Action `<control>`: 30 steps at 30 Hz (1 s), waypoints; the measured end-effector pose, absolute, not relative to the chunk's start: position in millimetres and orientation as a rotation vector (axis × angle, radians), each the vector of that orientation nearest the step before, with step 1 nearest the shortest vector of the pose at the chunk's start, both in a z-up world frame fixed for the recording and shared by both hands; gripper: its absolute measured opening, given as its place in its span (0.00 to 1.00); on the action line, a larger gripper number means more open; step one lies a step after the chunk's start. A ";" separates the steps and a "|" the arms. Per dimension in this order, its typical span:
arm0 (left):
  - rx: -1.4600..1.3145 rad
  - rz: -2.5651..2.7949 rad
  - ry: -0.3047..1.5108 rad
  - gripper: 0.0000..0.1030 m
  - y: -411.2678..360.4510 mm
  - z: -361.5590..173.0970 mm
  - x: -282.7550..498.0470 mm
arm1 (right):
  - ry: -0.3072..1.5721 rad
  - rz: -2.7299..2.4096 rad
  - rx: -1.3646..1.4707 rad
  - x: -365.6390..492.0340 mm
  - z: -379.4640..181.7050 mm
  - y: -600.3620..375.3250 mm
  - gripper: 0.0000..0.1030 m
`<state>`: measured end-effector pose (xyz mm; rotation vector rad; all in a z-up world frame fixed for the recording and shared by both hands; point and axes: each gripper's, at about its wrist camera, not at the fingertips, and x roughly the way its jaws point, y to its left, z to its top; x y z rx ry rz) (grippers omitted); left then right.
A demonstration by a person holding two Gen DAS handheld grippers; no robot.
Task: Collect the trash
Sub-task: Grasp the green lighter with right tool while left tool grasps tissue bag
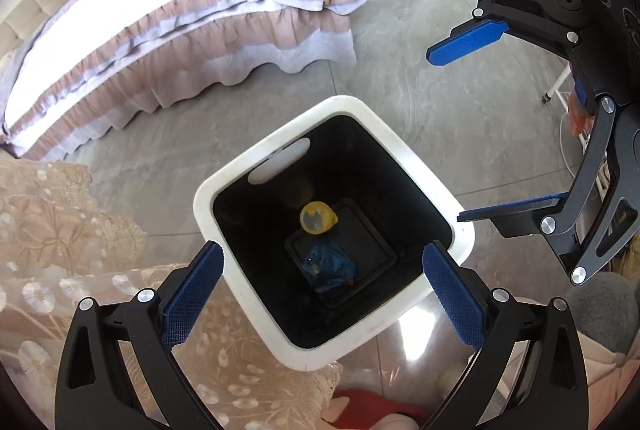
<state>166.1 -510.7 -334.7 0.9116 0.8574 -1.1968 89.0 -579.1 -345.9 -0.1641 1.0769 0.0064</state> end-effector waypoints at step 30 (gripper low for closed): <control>0.372 -0.383 0.535 0.95 -252.9 -121.1 184.2 | 0.595 0.020 -0.199 122.9 -160.3 -392.1 0.96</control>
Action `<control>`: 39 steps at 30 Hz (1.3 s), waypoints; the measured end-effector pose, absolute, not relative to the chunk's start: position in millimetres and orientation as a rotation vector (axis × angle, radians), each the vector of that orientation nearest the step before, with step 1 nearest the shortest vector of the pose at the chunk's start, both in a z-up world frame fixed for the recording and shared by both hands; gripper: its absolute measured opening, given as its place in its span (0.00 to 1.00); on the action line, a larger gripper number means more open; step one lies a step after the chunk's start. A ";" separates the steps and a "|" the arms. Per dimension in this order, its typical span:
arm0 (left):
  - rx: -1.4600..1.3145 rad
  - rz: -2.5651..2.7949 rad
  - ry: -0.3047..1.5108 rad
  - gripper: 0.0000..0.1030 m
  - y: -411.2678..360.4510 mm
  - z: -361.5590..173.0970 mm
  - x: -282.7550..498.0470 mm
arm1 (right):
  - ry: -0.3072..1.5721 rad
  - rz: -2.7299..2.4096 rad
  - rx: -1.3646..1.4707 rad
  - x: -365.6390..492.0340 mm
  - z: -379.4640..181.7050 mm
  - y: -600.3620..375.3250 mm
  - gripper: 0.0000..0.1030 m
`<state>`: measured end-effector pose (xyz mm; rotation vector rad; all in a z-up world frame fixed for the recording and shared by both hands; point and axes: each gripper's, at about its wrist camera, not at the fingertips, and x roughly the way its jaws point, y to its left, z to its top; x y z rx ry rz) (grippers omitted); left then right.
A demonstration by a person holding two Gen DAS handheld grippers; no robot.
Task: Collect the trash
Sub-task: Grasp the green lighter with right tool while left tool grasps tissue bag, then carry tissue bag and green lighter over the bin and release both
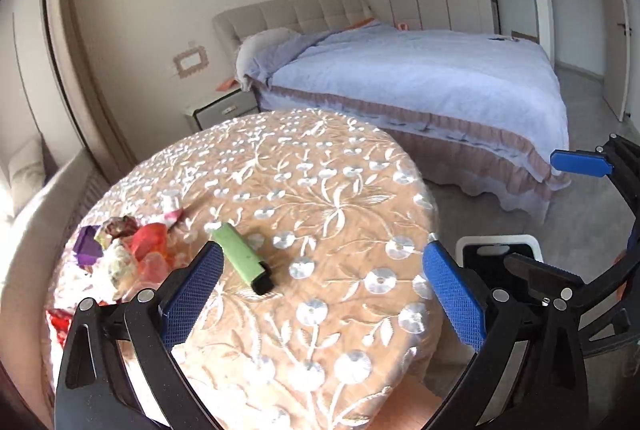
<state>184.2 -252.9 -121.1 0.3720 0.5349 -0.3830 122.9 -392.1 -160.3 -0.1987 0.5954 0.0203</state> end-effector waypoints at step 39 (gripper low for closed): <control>0.083 -0.221 0.747 0.52 -76.2 -140.0 314.8 | 0.855 0.266 -0.093 286.5 -191.4 -248.6 0.27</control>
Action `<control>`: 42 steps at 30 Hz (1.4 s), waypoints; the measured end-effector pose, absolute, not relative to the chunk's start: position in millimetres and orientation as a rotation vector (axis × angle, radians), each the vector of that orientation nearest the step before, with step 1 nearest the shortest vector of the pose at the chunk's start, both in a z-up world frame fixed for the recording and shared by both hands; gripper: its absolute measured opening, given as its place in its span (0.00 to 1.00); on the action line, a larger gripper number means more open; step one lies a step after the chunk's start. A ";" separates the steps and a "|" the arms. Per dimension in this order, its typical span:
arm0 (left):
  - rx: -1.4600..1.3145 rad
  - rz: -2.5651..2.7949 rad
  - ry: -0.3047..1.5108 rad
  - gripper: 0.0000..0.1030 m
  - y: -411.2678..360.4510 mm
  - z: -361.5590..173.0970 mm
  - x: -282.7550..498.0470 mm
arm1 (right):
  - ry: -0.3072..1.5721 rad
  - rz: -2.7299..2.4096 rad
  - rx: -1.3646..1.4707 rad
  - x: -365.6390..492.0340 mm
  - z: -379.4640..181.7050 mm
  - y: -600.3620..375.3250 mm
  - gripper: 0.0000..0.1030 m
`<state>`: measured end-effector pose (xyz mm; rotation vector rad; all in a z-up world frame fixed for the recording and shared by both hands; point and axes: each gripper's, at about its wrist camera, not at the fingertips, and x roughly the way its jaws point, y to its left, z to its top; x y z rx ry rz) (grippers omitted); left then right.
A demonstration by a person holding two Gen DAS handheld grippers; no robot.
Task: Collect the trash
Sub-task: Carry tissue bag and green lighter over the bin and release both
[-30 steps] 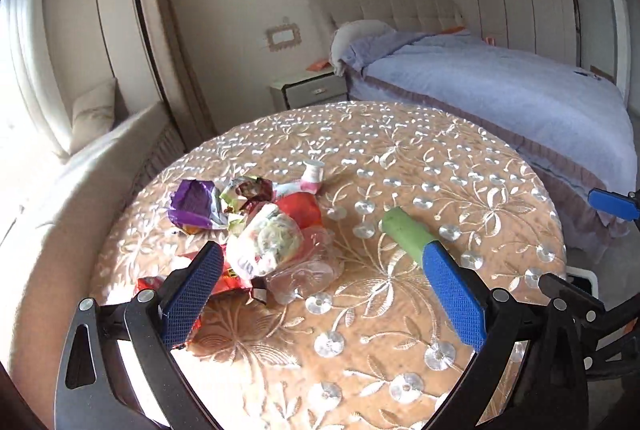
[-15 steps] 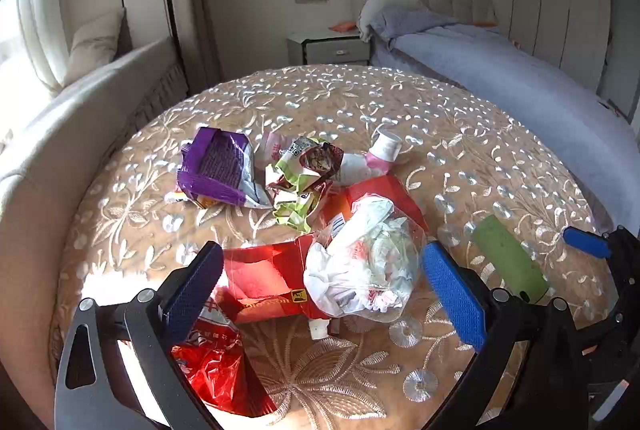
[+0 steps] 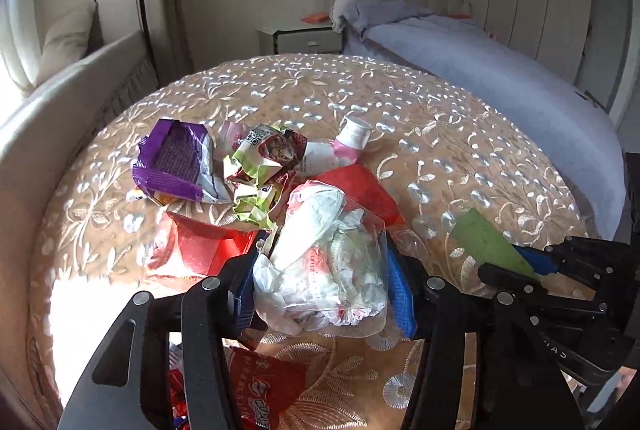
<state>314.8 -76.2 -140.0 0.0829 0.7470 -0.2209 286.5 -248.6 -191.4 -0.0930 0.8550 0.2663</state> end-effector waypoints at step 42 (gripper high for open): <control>0.359 -0.632 0.634 0.51 -310.3 -124.1 165.4 | 0.671 -0.054 -0.058 106.7 -138.8 -425.9 0.27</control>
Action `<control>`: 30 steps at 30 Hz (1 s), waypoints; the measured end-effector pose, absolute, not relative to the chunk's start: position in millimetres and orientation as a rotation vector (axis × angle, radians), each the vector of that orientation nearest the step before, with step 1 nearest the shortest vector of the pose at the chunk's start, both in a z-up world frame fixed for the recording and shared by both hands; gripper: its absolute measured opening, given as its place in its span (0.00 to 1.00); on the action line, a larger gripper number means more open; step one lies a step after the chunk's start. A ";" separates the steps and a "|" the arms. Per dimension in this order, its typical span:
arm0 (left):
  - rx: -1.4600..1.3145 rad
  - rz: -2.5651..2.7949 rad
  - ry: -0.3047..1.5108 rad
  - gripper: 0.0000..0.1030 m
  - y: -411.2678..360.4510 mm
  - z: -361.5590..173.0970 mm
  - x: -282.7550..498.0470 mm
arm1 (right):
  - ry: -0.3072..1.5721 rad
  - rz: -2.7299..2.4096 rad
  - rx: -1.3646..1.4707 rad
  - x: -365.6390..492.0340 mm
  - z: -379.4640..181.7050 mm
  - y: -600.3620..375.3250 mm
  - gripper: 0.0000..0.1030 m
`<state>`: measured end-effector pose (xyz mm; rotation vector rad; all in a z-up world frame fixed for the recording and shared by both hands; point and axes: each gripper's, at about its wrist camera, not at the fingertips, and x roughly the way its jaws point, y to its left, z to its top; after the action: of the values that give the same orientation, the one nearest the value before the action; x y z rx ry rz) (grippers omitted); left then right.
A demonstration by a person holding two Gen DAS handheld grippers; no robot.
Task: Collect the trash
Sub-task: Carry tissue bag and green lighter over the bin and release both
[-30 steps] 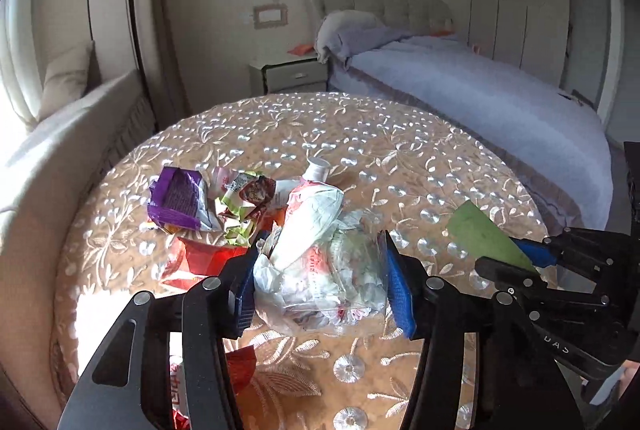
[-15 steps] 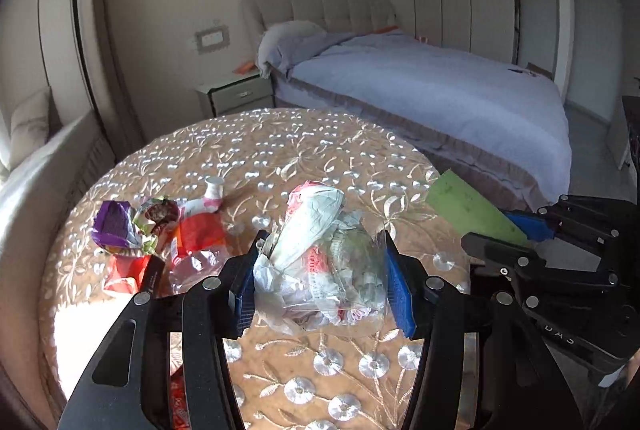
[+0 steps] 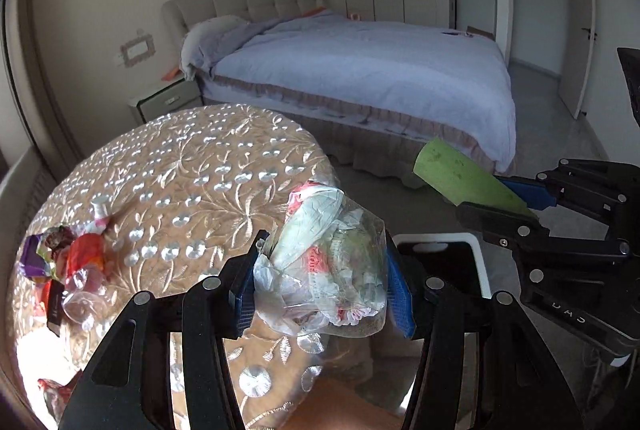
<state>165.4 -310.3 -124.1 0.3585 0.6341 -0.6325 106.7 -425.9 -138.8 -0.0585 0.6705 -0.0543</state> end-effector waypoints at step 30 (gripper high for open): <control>0.853 -1.028 0.907 0.53 -489.6 -332.9 179.6 | 1.029 -0.073 -0.113 103.1 -327.9 -562.6 0.31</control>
<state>179.6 -489.6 -332.9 0.8525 0.9071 -1.0281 103.1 -562.6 -327.9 -0.1132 1.0285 -0.0730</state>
